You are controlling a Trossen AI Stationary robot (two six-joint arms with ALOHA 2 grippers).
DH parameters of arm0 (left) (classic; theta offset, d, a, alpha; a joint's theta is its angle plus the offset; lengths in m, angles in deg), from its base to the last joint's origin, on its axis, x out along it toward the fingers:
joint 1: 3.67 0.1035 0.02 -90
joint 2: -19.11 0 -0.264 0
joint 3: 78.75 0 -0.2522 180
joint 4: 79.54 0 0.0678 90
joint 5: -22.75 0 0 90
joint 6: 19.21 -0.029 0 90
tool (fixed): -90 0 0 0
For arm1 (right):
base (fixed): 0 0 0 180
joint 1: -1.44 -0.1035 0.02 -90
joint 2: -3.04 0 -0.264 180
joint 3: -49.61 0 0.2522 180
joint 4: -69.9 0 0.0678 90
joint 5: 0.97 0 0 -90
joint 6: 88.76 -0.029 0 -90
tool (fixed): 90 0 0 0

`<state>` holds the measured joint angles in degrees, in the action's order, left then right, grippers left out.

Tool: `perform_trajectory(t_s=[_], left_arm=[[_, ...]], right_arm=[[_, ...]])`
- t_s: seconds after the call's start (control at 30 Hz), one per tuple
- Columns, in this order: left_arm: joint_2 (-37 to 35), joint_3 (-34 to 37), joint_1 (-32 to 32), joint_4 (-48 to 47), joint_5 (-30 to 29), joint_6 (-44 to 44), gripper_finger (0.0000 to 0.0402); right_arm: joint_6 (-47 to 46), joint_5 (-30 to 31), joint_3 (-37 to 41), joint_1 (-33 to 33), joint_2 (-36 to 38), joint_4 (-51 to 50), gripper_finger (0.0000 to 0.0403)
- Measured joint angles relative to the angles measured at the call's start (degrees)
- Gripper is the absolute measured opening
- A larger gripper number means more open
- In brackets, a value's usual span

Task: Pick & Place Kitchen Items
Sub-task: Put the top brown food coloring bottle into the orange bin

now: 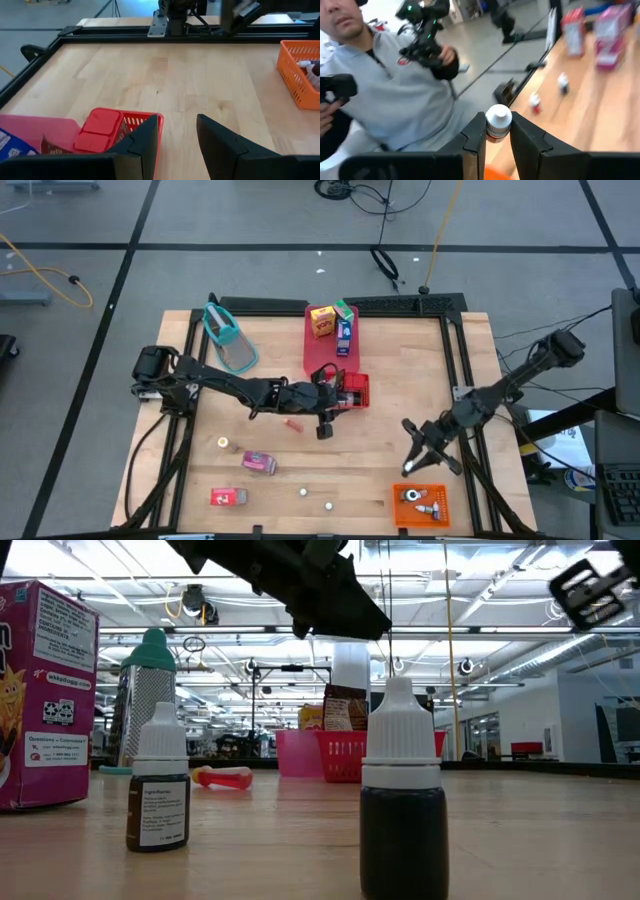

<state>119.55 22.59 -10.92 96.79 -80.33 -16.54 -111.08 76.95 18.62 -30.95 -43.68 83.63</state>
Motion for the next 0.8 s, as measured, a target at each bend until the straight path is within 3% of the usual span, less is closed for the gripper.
perform_trajectory(t_s=[0.2, 0.53, 0.8], left_arm=[[0.0, 0.0, 0.02, -0.62, 0.0, 0.67, 0.0136], [0.0, 0.0, 0.04, -1.43, 0.0, 1.32, 0.0136], [0.0, 0.0, 0.04, -1.37, -0.03, 1.3, 0.0136]], right_arm=[[-6.54, 4.09, 0.0, -7.1, -0.01, -1.75, 0.0058], [-13.25, 16.55, 0.0, -21.15, -0.1, -2.16, 0.0059], [-22.68, 26.38, 0.0, -29.09, -1.24, -9.16, 0.0059]])
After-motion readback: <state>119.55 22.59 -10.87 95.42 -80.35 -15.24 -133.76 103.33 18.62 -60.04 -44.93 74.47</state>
